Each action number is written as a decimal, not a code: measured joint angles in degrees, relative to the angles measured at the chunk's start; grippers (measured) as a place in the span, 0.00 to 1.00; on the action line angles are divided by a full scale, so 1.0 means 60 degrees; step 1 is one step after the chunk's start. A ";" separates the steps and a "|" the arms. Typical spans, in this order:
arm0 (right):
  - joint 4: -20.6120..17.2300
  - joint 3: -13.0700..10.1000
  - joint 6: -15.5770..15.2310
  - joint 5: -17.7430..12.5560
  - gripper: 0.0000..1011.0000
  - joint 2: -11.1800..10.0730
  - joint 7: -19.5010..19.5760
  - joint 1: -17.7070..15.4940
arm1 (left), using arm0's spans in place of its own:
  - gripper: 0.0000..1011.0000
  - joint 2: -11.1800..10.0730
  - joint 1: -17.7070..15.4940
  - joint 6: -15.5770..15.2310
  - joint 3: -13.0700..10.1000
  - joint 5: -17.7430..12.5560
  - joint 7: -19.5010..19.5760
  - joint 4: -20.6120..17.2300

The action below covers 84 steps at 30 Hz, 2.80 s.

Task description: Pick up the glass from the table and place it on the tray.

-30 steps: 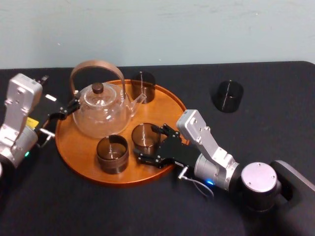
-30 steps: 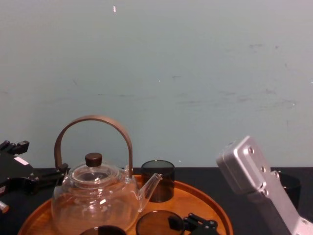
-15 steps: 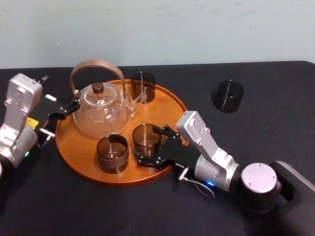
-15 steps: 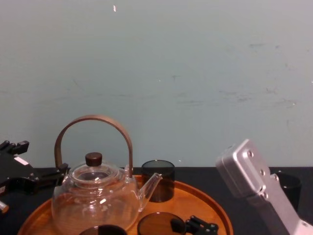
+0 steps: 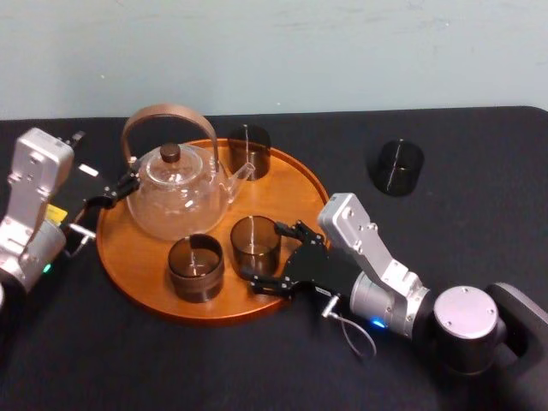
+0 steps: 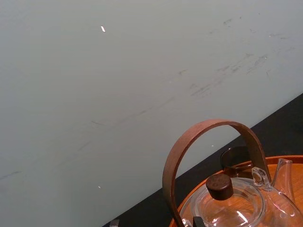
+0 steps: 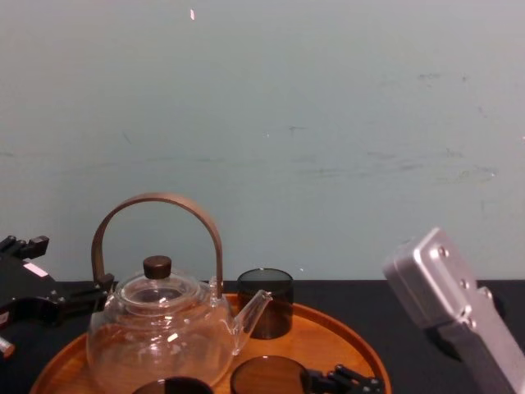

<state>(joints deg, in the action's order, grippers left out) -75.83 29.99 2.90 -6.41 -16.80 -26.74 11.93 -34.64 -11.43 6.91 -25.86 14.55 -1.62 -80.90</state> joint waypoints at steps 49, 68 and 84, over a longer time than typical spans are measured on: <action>-0.1713 -0.1969 0.0050 -0.0287 0.99 -0.1304 0.1083 -0.1896 | 1.00 -0.0001 0.0000 0.0000 0.0000 0.0000 0.0000 0.0000; -0.1015 -0.2863 -0.0121 -0.0165 0.99 -0.1039 0.1501 -0.1702 | 1.00 -0.0001 0.0001 0.0000 0.0000 0.0000 0.0001 0.0000; -0.0445 -0.3339 -0.0220 -0.0013 0.99 -0.0814 0.1663 -0.1043 | 1.00 -0.0001 0.0000 0.0000 0.0000 0.0000 0.0000 0.0000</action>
<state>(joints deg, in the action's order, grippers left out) -78.50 9.96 1.58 -6.49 -21.69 -16.77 5.67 -34.65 -11.43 6.91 -25.86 14.55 -1.62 -80.90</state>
